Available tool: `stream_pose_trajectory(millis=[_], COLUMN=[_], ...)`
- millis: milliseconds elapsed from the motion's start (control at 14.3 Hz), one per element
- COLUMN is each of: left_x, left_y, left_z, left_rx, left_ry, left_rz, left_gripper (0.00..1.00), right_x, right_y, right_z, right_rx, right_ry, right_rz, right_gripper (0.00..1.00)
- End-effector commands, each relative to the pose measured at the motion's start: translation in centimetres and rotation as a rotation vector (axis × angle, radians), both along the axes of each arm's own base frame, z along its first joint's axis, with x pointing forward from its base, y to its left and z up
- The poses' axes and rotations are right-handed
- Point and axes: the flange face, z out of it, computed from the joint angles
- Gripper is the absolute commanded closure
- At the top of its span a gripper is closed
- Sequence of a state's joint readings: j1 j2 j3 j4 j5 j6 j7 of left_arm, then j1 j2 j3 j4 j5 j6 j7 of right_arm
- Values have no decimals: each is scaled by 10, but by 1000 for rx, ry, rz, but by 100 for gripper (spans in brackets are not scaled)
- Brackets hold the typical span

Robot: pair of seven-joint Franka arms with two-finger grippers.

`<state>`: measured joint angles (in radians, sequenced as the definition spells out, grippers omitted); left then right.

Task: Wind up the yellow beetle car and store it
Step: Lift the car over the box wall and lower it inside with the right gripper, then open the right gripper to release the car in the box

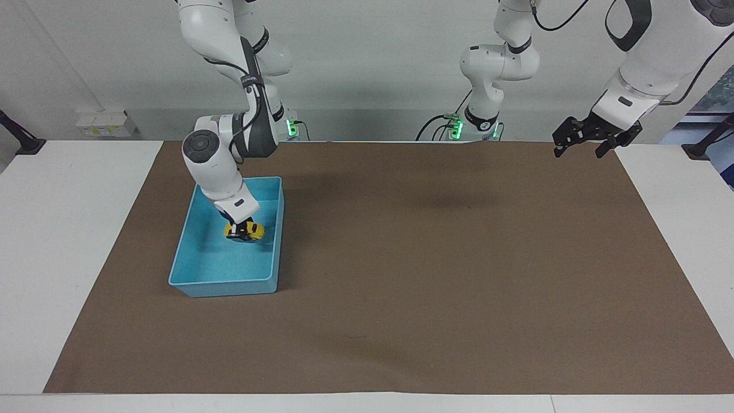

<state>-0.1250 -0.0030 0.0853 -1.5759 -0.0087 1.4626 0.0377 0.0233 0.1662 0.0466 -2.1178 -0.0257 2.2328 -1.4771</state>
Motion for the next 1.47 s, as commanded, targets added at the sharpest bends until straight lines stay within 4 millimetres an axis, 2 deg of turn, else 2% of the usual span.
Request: stream_pose_trajectory(millis=[0,420,490,560,700,840,910,1050,1190,1400], left_x=[-6,-6,-6,-6,-6,-6,-6,-6,-6,-6], left_y=[3,3,3,3,3,3,3,3,3,3], left_z=[4,4,4,4,4,4,4,3,4,4], left_rx=[7,6,7,6,7,8,7,6,7,6], left_ry=[-5,-5,-5,-5,-6,-6,-5,-5,-5,-5], left_rz=[5,5,5,5,7,8,7,8,7,8], left_gripper=[0,0,0,0,0,0,0,0,0,0], right_x=[-7,-9,-9,-8,-4,5,9,24,35,44], right_y=[-2,-3,-3,-3,-5,-3,-1,2,10,15], right_z=[-9,-15,-15,-15,-13,-1,8,38,66,89], right_rx=[3,4,3,4,12,18,18,20,47,112], right_ry=[-17,-8,-8,-6,0,-21,-30,-39,-60,-73], right_rz=[31,25,14,6,-5,-7,-13,-28,-114,-281], right_gripper=[90,88,54,1,0,0,0,0,0,0])
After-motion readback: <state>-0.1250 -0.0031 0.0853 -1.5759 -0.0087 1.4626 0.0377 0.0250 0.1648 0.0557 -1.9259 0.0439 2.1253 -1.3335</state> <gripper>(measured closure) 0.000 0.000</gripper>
